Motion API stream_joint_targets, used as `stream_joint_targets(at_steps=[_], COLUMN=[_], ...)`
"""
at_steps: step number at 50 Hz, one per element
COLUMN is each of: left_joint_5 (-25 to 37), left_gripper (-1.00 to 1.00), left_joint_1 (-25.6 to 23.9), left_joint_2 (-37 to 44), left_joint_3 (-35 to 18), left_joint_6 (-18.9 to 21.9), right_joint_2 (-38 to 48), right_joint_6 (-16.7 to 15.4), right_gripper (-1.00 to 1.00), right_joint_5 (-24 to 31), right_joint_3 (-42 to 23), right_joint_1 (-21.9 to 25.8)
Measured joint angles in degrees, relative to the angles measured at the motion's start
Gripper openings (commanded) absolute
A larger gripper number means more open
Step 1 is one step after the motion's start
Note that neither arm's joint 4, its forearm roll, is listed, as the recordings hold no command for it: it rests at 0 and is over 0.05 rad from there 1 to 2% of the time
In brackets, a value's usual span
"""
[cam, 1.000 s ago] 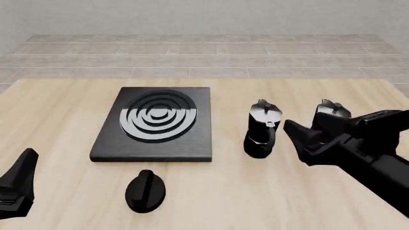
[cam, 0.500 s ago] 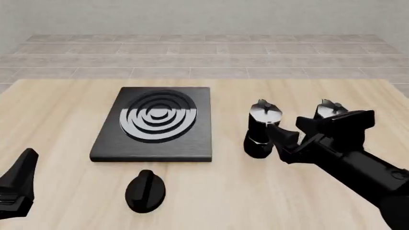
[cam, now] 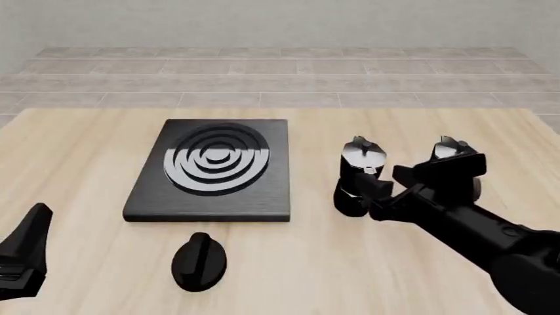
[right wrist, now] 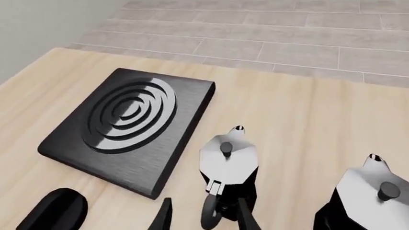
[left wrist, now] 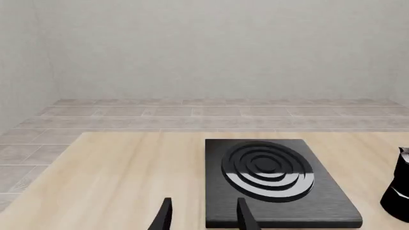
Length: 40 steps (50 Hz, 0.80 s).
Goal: Put both moka pots on the stove.
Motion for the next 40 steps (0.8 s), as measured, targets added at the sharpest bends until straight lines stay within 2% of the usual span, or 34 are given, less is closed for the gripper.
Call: stream_joint_targets(at_steps=[40], left_joint_5=[0.0], left_gripper=[1.0], left_joint_1=[0.0], left_joint_2=[0.0], left_joint_3=[0.0], left_joint_6=[0.0], right_joint_2=[11.5], right_joint_6=[2.6], right_gripper=[1.0], right_joint_5=[-5.2], right_joint_3=[-1.9], right_joint_1=[-1.1])
